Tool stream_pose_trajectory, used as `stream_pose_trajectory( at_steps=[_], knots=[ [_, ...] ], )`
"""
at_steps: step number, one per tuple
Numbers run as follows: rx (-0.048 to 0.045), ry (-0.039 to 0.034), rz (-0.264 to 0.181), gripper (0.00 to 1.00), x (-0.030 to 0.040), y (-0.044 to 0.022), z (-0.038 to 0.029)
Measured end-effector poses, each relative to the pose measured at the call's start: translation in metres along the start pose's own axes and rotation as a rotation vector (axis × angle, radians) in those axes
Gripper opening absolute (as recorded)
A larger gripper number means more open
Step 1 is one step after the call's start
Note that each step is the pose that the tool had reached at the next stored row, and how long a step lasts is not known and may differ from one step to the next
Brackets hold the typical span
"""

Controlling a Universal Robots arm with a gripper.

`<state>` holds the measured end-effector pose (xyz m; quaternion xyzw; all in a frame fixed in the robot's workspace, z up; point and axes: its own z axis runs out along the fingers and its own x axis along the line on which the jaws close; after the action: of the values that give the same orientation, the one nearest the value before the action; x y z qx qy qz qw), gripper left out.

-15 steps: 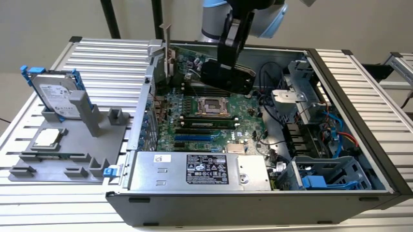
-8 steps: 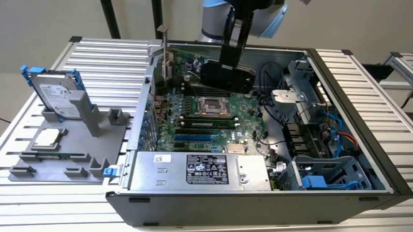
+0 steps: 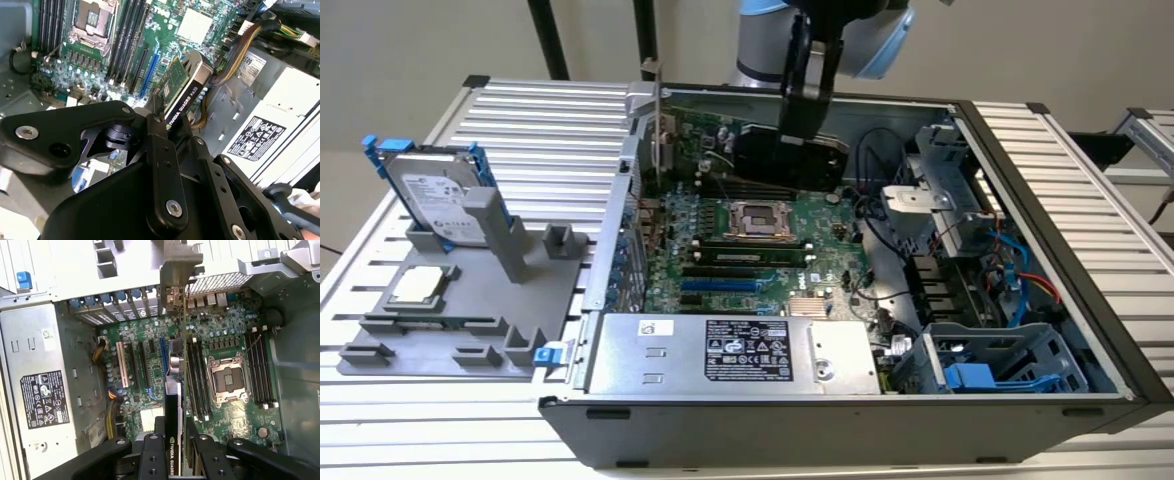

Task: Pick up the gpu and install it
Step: 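Insert the gpu into the slot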

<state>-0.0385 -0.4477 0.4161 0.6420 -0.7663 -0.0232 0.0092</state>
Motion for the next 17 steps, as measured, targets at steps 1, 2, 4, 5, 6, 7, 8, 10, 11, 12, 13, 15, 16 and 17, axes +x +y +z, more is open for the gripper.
stream_pose_trajectory(
  at_steps=[1, 2, 4, 5, 6, 7, 8, 10, 11, 12, 13, 15, 16, 17],
  knots=[
    [-0.0002, 0.0006, -0.012, 0.0, 0.0, 0.0, 0.0],
    [-0.0003, 0.0011, -0.023, 0.0, 0.0, 0.0, 0.0],
    [-0.0007, 0.0022, -0.046, 0.0, 0.0, 0.0, 0.0],
    [-0.0008, 0.0027, -0.056, 0.0, 0.0, 0.0, 0.0],
    [-0.001, 0.0032, -0.067, 0.0, 0.0, 0.0, 0.0],
    [-0.0012, 0.0037, -0.078, 0.0, 0.0, 0.0, 0.0],
    [-0.0013, 0.004, -0.087, 0.0, 0.0, 0.0, 0.0],
    [-0.0014, 0.0044, -0.091, 0.0, 0.0, 0.0, -0.0001],
    [-0.0014, 0.0044, -0.091, 0.0, 0.0, 0.0, -0.0001],
    [-0.0014, 0.0044, -0.091, 0.0, 0.0, 0.0, -0.0001],
    [-0.0013, 0.0044, -0.091, 0.0, 0.0, 0.0, 0.0],
    [-0.0004, 0.0042, -0.092, 0.0, -0.0001, -0.0001, 0.0009],
    [0.0024, 0.0039, -0.092, 0.0, 0.0, -0.0001, 0.0015],
    [0.0055, 0.0035, -0.092, 0.0, 0.0, -0.0001, 0.0023]
  ],
)
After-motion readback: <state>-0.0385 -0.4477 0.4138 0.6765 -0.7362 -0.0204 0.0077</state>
